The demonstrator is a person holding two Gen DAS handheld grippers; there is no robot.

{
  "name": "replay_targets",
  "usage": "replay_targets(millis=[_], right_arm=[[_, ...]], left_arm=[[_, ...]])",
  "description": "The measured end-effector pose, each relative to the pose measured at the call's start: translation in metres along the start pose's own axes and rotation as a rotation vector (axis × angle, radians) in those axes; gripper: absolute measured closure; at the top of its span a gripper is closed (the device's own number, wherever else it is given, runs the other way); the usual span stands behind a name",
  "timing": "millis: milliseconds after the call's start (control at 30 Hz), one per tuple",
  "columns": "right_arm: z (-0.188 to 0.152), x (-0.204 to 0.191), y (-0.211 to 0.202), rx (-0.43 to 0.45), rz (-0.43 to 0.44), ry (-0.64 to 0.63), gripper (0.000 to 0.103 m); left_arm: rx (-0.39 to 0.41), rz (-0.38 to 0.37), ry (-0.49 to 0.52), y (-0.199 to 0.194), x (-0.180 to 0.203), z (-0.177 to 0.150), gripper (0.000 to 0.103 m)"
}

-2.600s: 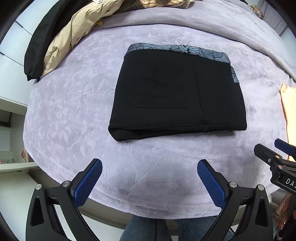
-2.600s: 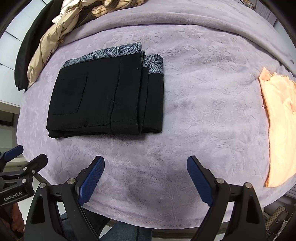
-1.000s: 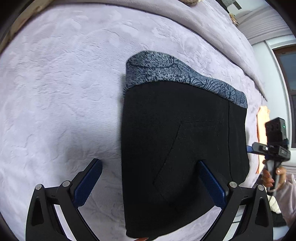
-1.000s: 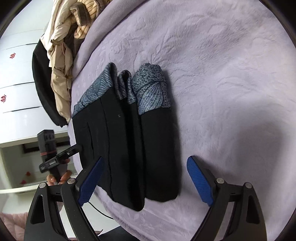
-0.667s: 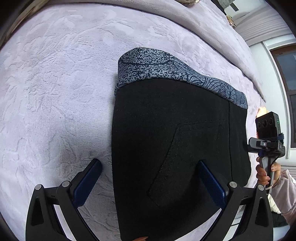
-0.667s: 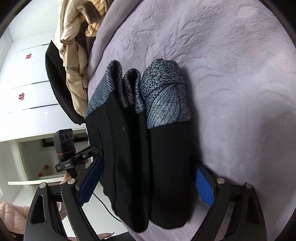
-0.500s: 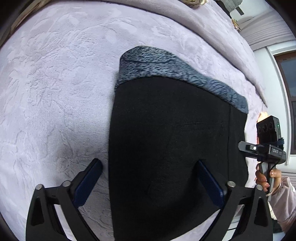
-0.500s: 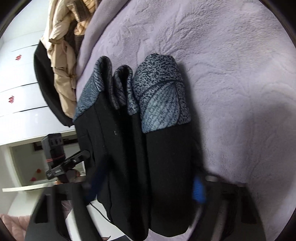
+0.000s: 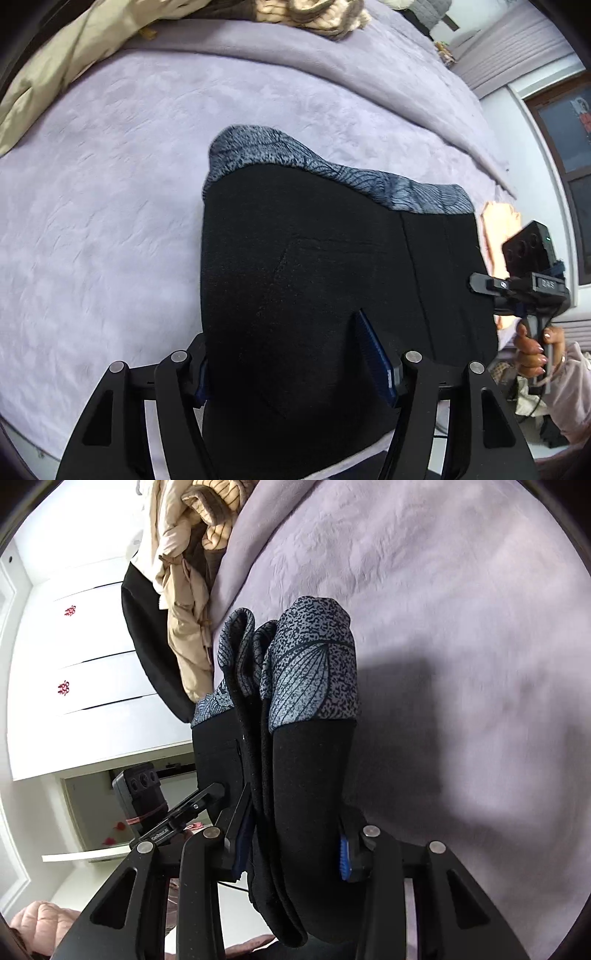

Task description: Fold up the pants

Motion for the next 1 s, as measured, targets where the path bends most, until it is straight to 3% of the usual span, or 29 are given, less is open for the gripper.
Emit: replay_targets(millis=[67,133,167,200,233,333,400,467,500,567,600,633,667,700,867,967,1000], right_arm=[[-0.015,0.007,0.006,-0.010,-0.036,-0.020,0.063],[-0.026,0.026,0.018,-0.024,-0.127,-0.024,0.061],[-0.030,0.033,0.022,-0.031,-0.169,-0.032,0.058],[-0.032,0.042,0.025,-0.034,-0.236,-0.059,0.047],[-0.032,0.046,0.023,-0.025,-0.290,-0.083,0.039],[-0.026,0.041,0.005,0.022,-0.413,-0.175,0.039],[-0.018,0.027,-0.010,0.083,-0.436,-0.233,0.039],[-0.006,0.008,-0.020,0.138,-0.402,-0.262,0.039],[0.000,0.000,-0.020,0.153,-0.382,-0.267,0.041],[0.013,-0.008,-0.009,0.149,-0.366,-0.282,0.044],[0.018,-0.007,-0.003,0.144,-0.367,-0.291,0.057],[0.023,-0.007,0.011,0.124,-0.364,-0.296,0.086],[0.024,-0.002,0.019,0.104,-0.392,-0.297,0.094],[0.026,0.004,0.024,0.097,-0.449,-0.316,0.094],[0.020,0.030,0.015,0.087,-0.519,-0.320,0.099],[0.009,0.034,0.002,0.076,-0.619,-0.387,0.100],[0.004,0.032,-0.003,0.076,-0.628,-0.396,0.096]], left_arm=[[-0.031,0.046,-0.036,0.012,-0.014,-0.016,0.037],[-0.061,0.122,-0.066,0.029,-0.032,-0.032,0.027],[-0.053,0.136,-0.074,0.032,-0.036,-0.034,0.019],[-0.041,0.145,-0.090,0.031,-0.038,-0.034,0.013],[-0.038,0.149,-0.094,0.029,-0.038,-0.033,0.013],[-0.014,0.240,-0.041,0.017,-0.034,-0.027,0.013],[0.021,0.294,-0.006,0.005,-0.029,-0.019,0.013],[0.066,0.299,0.001,-0.006,-0.021,-0.010,0.013],[0.080,0.300,-0.001,-0.010,-0.018,-0.006,0.001],[0.095,0.306,0.001,-0.015,-0.011,-0.003,0.000],[0.096,0.309,0.008,-0.017,-0.007,-0.003,0.000],[0.091,0.322,0.019,-0.017,-0.002,-0.003,0.000],[0.084,0.335,0.024,-0.014,0.000,-0.004,0.000],[0.074,0.350,0.027,-0.001,0.010,-0.008,0.000],[0.030,0.423,0.034,0.030,-0.001,-0.049,0.000],[0.055,0.421,0.021,0.033,-0.013,-0.054,0.000],[0.051,0.414,0.015,0.033,-0.014,-0.054,0.000]])
Point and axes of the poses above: each gripper's, at about its wrist camera, not at the fingertips, and y roughly the way its jaws point, x to its right, z to its top, the point moved 10 cm from there along y, roughly the way its jaws point, and after that the axes turned 10 degrees about x, right-handed, at the moved point
